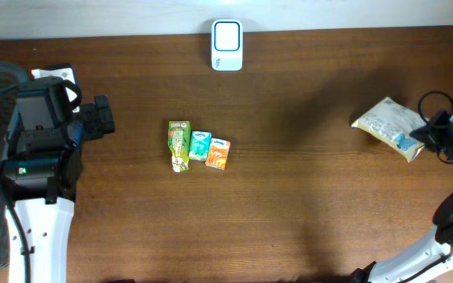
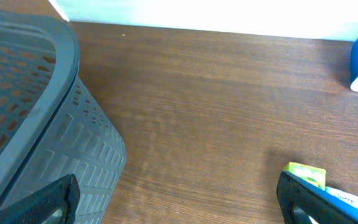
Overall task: Scan the item barcode
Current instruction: 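Move the wet-wipe pack right and drop it on the table, then grasp the orange Kleenex pack with the right gripper and lift it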
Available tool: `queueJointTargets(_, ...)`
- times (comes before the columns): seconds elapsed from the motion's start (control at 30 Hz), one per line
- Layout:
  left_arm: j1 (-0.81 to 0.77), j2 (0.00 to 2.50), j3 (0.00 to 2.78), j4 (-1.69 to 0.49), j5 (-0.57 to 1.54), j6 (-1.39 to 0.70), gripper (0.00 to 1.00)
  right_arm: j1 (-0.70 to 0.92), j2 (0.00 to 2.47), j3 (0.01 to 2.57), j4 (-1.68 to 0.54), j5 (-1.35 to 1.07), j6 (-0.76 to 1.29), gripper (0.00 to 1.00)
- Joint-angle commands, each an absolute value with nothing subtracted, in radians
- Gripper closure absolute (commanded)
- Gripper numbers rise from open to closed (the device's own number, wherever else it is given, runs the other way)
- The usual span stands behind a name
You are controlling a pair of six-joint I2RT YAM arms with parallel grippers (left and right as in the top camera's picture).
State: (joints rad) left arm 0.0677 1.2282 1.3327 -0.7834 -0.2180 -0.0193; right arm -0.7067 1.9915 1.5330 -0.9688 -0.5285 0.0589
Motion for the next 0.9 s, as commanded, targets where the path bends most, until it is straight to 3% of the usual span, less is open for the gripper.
queueJointTargets(0.0,0.07,1.22,1.344,-0.787,-0.225,-0.011,0.01,-0.722,1.989,1.538,-0.975,-0.444,0.088,0.55)
queueJointTargets(0.03,0.07,1.22,1.344,-0.795,-0.225,-0.011,0.01,-0.723,1.983,1.549,-0.992,-0.439,0.093,0.13)
queueJointTargets(0.07,0.07,1.22,1.344,-0.799,-0.225,-0.011,0.01,-0.727,1.98,1.59,-1.032,-0.432,0.104,0.01)
queueJointTargets(0.23,0.07,1.22,1.344,-0.802,-0.225,-0.011,0.01,-0.679,1.963,1.962,-1.363,-0.288,0.109,0.01)
queueJointTargets(0.3,0.07,1.22,1.344,-0.802,-0.225,-0.011,0.01,-0.586,1.941,2.014,-1.442,-0.273,0.11,0.01)
queueJointTargets(0.4,0.07,1.22,1.344,-0.803,-0.225,-0.011,0.01,-0.427,1.949,1.995,-1.42,-0.497,0.11,0.01)
queueJointTargets(0.47,0.07,1.22,1.344,-0.803,-0.225,-0.011,0.01,-0.228,1.978,1.995,-1.401,-0.508,0.083,0.0)
queueJointTargets(0.53,0.07,1.22,1.344,-0.803,-0.225,-0.011,0.01,0.006,2.019,1.995,-1.343,-0.492,0.092,0.3)
queueJointTargets(0.6,0.07,1.22,1.344,-0.802,-0.225,-0.011,0.01,0.211,2.072,1.995,-1.281,-0.408,0.216,0.31)
queueJointTargets(0.67,0.07,1.22,1.344,-0.803,-0.225,-0.011,0.01,0.317,2.117,1.995,-1.231,-0.408,0.265,0.32)
queueJointTargets(0.73,0.07,1.22,1.344,-0.803,-0.225,-0.011,0.01,0.47,2.189,1.995,-1.153,-0.407,0.316,0.43)
queueJointTargets(0.77,0.07,1.22,1.344,-0.803,-0.225,-0.011,0.01,0.55,2.228,1.995,-1.121,-0.407,0.316,0.64)
queueJointTargets(0.87,0.07,1.22,1.344,-0.803,-0.225,-0.011,0.01,0.659,2.284,1.995,-1.057,-0.406,0.317,0.93)
